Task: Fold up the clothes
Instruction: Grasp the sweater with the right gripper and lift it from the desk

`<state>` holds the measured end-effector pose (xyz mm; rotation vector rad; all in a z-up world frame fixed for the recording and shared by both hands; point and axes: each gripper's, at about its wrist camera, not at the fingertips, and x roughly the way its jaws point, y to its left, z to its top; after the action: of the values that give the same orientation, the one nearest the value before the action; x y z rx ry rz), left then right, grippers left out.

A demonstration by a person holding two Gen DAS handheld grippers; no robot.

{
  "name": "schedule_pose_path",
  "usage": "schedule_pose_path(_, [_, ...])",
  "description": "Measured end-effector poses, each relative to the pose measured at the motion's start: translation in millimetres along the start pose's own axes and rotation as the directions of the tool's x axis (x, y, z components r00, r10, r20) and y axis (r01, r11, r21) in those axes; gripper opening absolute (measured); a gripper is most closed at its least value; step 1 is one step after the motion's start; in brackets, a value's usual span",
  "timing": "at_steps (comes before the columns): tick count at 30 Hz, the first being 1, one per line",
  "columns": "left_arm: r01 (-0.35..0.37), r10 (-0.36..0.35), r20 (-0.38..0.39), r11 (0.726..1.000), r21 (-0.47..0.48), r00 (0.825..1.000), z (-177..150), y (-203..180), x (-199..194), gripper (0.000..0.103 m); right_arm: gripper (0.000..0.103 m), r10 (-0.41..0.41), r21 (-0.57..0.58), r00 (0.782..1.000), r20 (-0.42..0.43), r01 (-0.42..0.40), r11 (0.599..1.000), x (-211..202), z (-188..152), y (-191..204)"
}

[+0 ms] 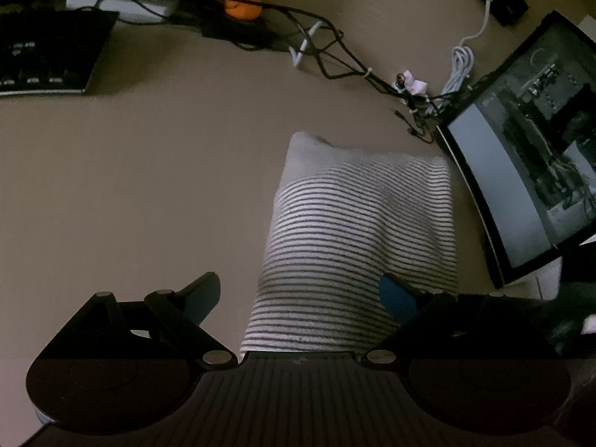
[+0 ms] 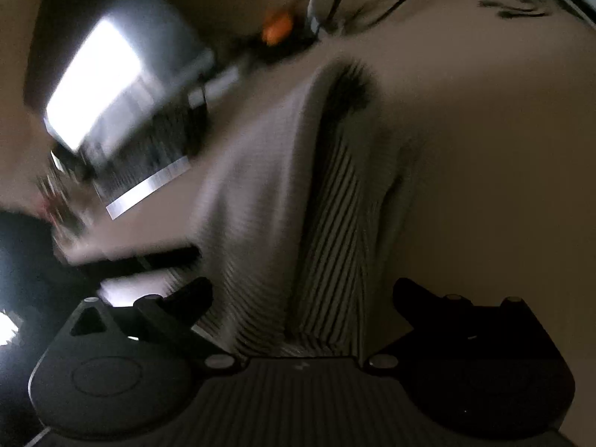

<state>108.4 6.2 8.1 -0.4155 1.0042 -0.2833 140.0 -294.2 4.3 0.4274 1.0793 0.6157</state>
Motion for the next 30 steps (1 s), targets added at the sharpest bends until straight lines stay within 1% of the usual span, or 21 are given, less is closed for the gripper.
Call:
schedule_pose_path(3, [0.010, -0.010, -0.026, 1.000, 0.005, 1.000, -4.3, -4.3, 7.7, 0.096, 0.103, 0.061, 0.074, 0.996, 0.072, -0.066, 0.995, -15.6, 8.2, -7.0])
schedule_pose_path(5, [0.020, -0.019, -0.043, 1.000, 0.019, 0.999, -7.6, -10.1, 12.5, 0.096, 0.103, 0.090, 0.110, 0.991, 0.096, -0.100, 0.989, -13.4, 14.8, -9.6])
schedule_pose_path(6, [0.027, -0.025, -0.052, 0.999, 0.032, 0.998, -9.5, -14.6, 14.7, 0.096, 0.103, 0.085, 0.127, 0.992, 0.096, -0.097, 0.987, -7.5, 17.2, -9.8])
schedule_pose_path(7, [0.017, -0.015, -0.050, 0.999, 0.052, 0.999, -10.8, -19.6, 16.2, 0.096, 0.103, 0.075, 0.136, 0.993, 0.087, -0.086, 0.987, 2.2, 18.8, -8.1])
schedule_pose_path(9, [-0.002, 0.006, -0.046, 0.996, 0.087, 0.999, -11.6, -27.7, 18.5, 0.096, 0.103, 0.053, 0.144, 0.997, 0.048, -0.059, 0.988, 21.8, 21.5, -1.9])
schedule_pose_path(11, [-0.006, 0.010, -0.044, 0.995, 0.099, 0.999, -10.3, -30.9, 17.6, 0.096, 0.103, 0.042, 0.131, 0.999, 0.025, -0.045, 0.990, 34.5, 23.8, 8.7])
schedule_pose_path(13, [-0.006, 0.010, -0.035, 0.995, 0.097, 0.999, -9.1, -31.0, 14.7, 0.096, 0.103, 0.060, 0.089, 0.997, 0.044, -0.063, 0.994, 29.3, 28.2, 17.3])
schedule_pose_path(16, [0.003, -0.001, -0.030, 0.998, 0.068, 1.000, -8.3, -25.4, 12.9, 0.096, 0.103, 0.084, 0.028, 0.994, 0.071, -0.087, 0.996, 21.7, 34.8, 29.3])
schedule_pose_path(17, [0.004, -0.002, -0.031, 0.998, 0.066, 1.000, -8.9, -24.2, 12.6, 0.096, 0.103, 0.069, 0.033, 0.994, 0.079, -0.072, 0.997, 19.9, 36.9, 26.3])
schedule_pose_path(18, [0.004, -0.001, -0.030, 0.997, 0.072, 1.000, -9.8, -23.9, 12.3, 0.096, 0.103, 0.033, 0.034, 0.995, 0.092, -0.036, 0.999, 18.0, 38.5, 23.4])
schedule_pose_path(19, [0.003, 0.000, -0.030, 0.997, 0.080, 1.000, -10.8, -24.8, 12.1, 0.096, 0.103, -0.020, 0.022, 0.994, 0.106, 0.018, 1.000, 17.6, 39.4, 23.3])
schedule_pose_path(20, [0.000, 0.003, -0.029, 0.996, 0.087, 1.000, -11.7, -26.7, 12.0, 0.096, 0.103, -0.089, -0.011, 0.989, 0.121, 0.091, 0.996, 18.6, 39.3, 25.1])
schedule_pose_path(21, [-0.003, 0.006, -0.029, 0.996, 0.090, 1.000, -11.8, -27.9, 12.3, 0.097, 0.103, -0.160, -0.043, 0.978, 0.137, 0.167, 0.985, 20.0, 39.1, 27.0])
schedule_pose_path(22, [-0.005, 0.007, -0.030, 0.996, 0.091, 1.000, -11.8, -28.7, 12.5, 0.097, 0.103, -0.245, -0.091, 0.959, 0.146, 0.259, 0.962, 23.9, 37.9, 28.5])
schedule_pose_path(23, [-0.003, 0.006, -0.030, 0.996, 0.088, 1.000, -11.6, -29.0, 12.3, 0.097, 0.103, -0.323, -0.135, 0.933, 0.160, 0.344, 0.929, 27.7, 36.5, 29.8])
schedule_pose_path(24, [0.000, 0.003, -0.030, 0.996, 0.085, 1.000, -11.4, -28.9, 12.3, 0.097, 0.103, -0.364, -0.160, 0.916, 0.170, 0.391, 0.907, 29.6, 34.0, 29.1])
schedule_pose_path(27, [0.007, -0.004, -0.031, 0.997, 0.080, 1.000, -10.4, -28.9, 12.0, 0.097, 0.103, -0.377, -0.159, 0.908, 0.183, 0.406, 0.900, 30.8, 29.8, 26.4])
schedule_pose_path(30, [0.009, -0.007, -0.019, 0.997, 0.071, 1.000, -8.0, -26.7, 8.1, 0.097, 0.103, -0.375, -0.154, 0.907, 0.193, 0.406, 0.901, 30.6, 29.9, 27.3])
